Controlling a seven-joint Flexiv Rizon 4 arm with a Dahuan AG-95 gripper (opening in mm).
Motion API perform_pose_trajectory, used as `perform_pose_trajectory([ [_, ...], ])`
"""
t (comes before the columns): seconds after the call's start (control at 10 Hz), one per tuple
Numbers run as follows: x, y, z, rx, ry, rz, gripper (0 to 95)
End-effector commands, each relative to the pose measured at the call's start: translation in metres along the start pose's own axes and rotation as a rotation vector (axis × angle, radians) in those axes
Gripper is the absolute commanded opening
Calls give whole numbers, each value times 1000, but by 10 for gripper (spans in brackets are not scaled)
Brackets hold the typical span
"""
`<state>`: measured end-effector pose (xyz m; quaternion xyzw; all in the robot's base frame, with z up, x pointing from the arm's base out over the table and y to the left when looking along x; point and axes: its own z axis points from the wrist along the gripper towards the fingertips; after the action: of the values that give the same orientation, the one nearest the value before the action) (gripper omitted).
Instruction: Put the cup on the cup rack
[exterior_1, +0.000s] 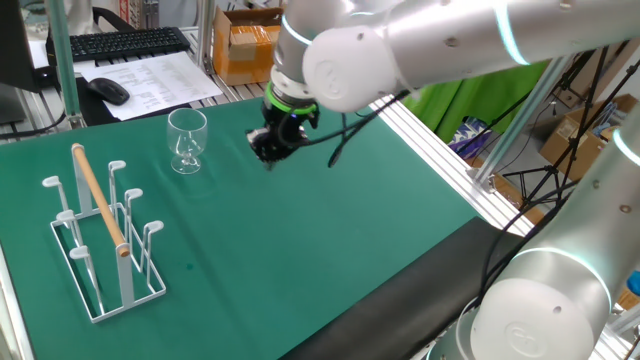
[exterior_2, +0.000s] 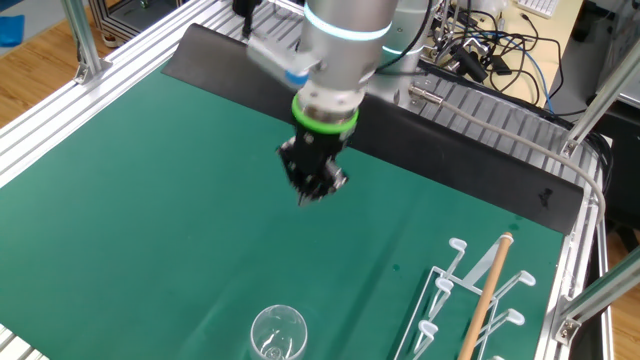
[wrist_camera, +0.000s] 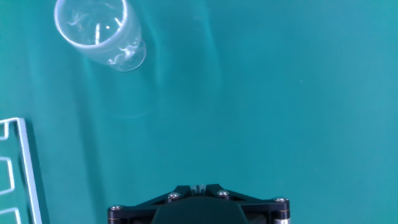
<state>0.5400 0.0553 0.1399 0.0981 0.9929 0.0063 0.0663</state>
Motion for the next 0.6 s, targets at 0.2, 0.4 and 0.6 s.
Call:
perform_pose_trajectory([
  [0.2,-27,13,-9,-1,27,49,0],
  [0.4,-36,12,-16,-2,42,25,0],
  [0.6,-51,9,-12,-4,60,35,0],
])
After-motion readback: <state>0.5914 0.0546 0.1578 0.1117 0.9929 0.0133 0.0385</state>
